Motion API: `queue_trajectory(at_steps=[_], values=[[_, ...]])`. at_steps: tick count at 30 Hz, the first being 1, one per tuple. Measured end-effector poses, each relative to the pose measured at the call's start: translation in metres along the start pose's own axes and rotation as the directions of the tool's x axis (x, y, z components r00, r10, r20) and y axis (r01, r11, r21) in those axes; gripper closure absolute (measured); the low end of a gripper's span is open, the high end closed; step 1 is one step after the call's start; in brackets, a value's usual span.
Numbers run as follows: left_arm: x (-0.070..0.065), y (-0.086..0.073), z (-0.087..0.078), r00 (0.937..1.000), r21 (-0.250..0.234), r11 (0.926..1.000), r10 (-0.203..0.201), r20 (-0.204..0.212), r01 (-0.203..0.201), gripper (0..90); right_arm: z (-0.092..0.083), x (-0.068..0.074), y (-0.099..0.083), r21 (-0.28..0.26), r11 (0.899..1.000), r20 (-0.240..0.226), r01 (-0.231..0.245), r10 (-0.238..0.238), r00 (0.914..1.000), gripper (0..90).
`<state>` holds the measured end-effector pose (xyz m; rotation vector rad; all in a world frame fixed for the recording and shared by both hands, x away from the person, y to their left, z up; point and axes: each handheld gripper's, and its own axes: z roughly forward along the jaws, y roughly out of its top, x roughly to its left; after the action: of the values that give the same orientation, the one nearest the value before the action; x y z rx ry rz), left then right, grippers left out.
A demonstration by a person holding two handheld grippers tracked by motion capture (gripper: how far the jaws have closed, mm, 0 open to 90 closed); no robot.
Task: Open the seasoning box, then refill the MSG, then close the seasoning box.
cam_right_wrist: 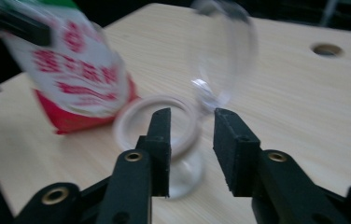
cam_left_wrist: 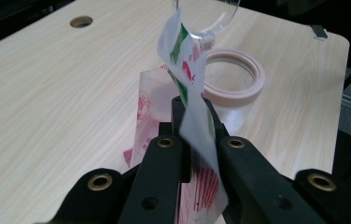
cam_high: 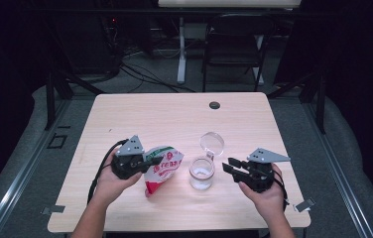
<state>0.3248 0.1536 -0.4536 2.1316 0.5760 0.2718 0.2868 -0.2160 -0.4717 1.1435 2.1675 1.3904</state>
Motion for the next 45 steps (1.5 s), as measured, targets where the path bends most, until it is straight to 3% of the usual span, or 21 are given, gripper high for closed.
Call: queue_trajectory(at_steps=[2,6,12,13,15,17,19,23,28,31,36,40,45], values=[[-0.003,-0.004,0.000,1.0000,0.007,1.0000,-0.006,-0.008,0.006,89.1,0.001,0.015,0.014,-0.011,0.998,-0.049,0.058,-0.058,0.9971,72.6],[-0.002,-0.011,-0.001,0.9995,-0.008,0.9994,-0.033,0.001,0.033,89.1,0.008,0.035,0.039,-0.014,0.988,-0.090,0.152,-0.153,0.9842,72.8],[-0.006,-0.015,-0.001,0.9991,-0.028,0.9987,-0.043,-0.001,0.043,88.7,0.031,0.045,0.062,0.008,0.979,-0.143,0.205,-0.201,0.9691,70.3],[-0.009,-0.016,0.001,0.9989,-0.033,0.9984,-0.046,-0.002,0.046,88.7,0.039,0.051,0.066,0.008,0.974,-0.159,0.229,-0.224,0.9615,69.3],[-0.009,-0.016,0.002,0.9991,-0.031,0.9986,-0.043,0.003,0.043,88.7,0.043,0.053,0.067,0.010,0.971,-0.165,0.241,-0.236,0.9578,68.7],[-0.012,-0.016,0.004,0.9987,-0.035,0.9982,-0.049,0.012,0.050,88.4,0.054,0.060,0.072,0.019,0.961,-0.191,0.278,-0.269,0.9440,66.2],[-0.013,-0.016,0.005,0.9987,-0.036,0.9982,-0.048,0.016,0.049,88.3,0.055,0.061,0.072,0.020,0.960,-0.200,0.280,-0.271,0.9417,65.5],[-0.017,-0.016,0.008,0.9990,-0.038,0.9984,-0.042,0.017,0.043,88.1,0.064,0.064,0.070,0.024,0.953,-0.239,0.303,-0.289,0.9273,61.8],[-0.019,-0.017,0.008,0.9988,-0.041,0.9980,-0.047,0.015,0.047,87.9,0.070,0.063,0.066,0.033,0.954,-0.262,0.297,-0.278,0.9240,62.3],[-0.021,-0.018,0.008,0.9989,-0.046,0.9979,-0.046,0.007,0.046,87.7,0.077,0.062,0.061,0.060,0.950,-0.274,0.306,-0.279,0.9204,65.0],[-0.022,-0.020,0.006,0.9982,-0.059,0.9965,-0.059,0.006,0.059,87.5,0.088,0.057,0.055,0.094,0.953,-0.299,0.289,-0.250,0.9210,66.2],[-0.022,-0.022,0.006,0.9977,-0.065,0.9956,-0.067,0.011,0.067,87.3,0.095,0.057,0.052,0.110,0.949,-0.314,0.295,-0.248,0.9162,65.3],[-0.022,-0.023,0.006,0.9973,-0.075,0.9945,-0.073,0.009,0.074,87.0,0.105,0.060,0.049,0.140,0.937,-0.341,0.320,-0.258,0.9039,64.2]])
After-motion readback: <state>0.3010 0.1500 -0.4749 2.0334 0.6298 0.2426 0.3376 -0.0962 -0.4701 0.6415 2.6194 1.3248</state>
